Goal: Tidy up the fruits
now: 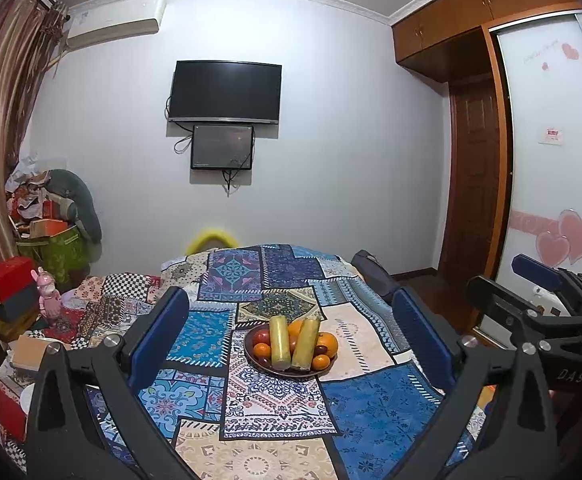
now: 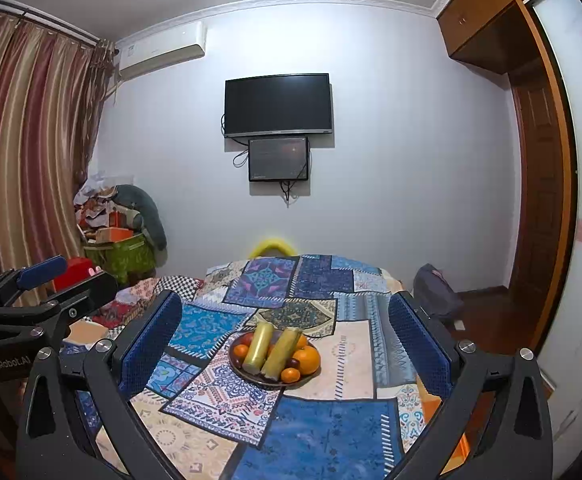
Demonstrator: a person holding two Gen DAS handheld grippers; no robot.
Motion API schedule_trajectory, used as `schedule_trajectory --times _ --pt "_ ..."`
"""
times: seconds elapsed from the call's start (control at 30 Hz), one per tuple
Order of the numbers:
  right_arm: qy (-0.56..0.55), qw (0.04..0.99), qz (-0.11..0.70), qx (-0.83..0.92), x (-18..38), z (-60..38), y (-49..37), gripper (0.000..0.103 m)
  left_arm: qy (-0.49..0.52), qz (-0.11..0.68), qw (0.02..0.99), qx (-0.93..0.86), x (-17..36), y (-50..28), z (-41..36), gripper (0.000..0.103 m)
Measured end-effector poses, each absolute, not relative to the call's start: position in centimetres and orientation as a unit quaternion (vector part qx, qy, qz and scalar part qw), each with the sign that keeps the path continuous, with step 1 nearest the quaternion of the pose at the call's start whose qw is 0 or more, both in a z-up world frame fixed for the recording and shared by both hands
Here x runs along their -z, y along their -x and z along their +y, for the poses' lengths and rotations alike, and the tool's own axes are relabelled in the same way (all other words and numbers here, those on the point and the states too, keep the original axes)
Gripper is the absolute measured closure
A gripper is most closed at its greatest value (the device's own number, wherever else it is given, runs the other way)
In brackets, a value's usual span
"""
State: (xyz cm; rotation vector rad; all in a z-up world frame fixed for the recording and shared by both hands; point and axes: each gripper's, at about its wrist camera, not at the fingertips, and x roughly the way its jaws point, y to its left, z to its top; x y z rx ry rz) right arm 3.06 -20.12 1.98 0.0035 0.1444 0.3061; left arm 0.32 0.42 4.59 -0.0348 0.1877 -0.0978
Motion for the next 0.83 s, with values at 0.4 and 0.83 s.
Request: schedule_trajectory --times 0.4,0.83 --pt "-0.006 0.986 0.07 -0.153 -2.11 -20.18 -3.02 0.0 0.016 0.095 0.994 0.058 -4.71 -0.1 0.32 0.0" --pt "-0.007 0.985 0.07 -0.155 -2.17 -20.19 -3.1 0.0 0.024 0.104 0.992 0.061 -4.65 -0.31 0.54 0.0"
